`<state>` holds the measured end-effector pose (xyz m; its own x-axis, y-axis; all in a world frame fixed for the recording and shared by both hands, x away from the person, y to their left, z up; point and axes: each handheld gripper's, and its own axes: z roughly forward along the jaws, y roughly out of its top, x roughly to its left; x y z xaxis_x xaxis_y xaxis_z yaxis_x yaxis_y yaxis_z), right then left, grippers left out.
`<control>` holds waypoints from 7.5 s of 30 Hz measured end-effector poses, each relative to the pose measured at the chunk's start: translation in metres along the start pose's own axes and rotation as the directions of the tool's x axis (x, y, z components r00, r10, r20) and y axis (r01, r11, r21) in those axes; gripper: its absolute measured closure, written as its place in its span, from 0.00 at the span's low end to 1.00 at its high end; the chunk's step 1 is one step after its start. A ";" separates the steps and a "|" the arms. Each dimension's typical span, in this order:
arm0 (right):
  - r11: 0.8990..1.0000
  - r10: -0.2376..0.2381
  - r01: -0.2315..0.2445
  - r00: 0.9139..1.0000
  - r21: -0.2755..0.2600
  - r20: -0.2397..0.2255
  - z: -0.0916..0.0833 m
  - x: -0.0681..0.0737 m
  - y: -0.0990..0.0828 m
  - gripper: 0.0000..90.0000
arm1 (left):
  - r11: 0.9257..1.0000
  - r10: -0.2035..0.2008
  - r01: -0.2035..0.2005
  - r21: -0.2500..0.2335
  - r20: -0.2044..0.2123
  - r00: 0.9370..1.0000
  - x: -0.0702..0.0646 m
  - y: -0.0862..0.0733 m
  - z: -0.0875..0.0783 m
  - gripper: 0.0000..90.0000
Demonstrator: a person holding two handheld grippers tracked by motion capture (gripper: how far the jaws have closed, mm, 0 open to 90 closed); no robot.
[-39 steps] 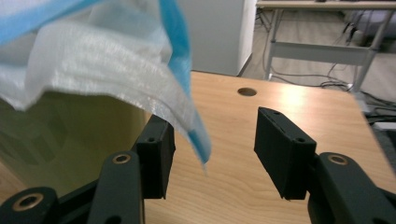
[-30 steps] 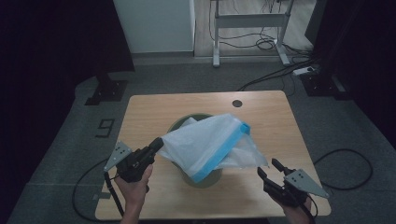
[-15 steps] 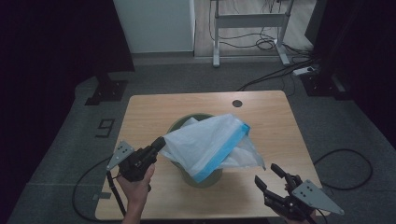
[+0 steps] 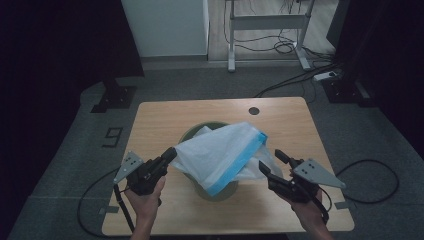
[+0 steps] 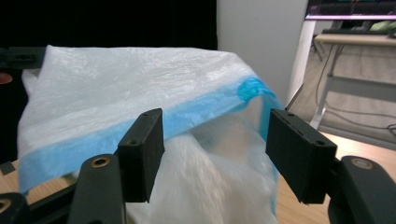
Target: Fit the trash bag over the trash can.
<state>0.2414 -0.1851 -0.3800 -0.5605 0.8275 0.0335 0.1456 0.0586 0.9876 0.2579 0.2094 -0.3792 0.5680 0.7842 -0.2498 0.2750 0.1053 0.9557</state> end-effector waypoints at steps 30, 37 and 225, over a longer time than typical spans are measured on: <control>0.984 0.161 -0.158 0.987 0.082 -0.026 0.058 -0.008 -0.004 0.77 | 1.000 0.005 -0.006 0.013 0.032 0.999 0.000 -0.007 0.001 0.97; 0.989 0.133 -0.132 0.991 0.062 -0.012 0.061 -0.011 -0.001 0.96 | 1.000 0.018 -0.019 0.015 0.045 0.999 -0.001 -0.011 0.002 0.97; 0.996 -0.034 0.024 0.993 -0.085 -0.112 0.063 0.017 0.029 0.99 | 0.962 0.118 -0.160 0.222 0.188 0.975 -0.003 0.022 0.043 1.00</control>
<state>0.2877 -0.1346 -0.3601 -0.6531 0.7571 0.0172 0.0621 0.0309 0.9976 0.2954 0.1833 -0.3645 0.7323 0.6620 -0.1598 0.3459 -0.1594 0.9246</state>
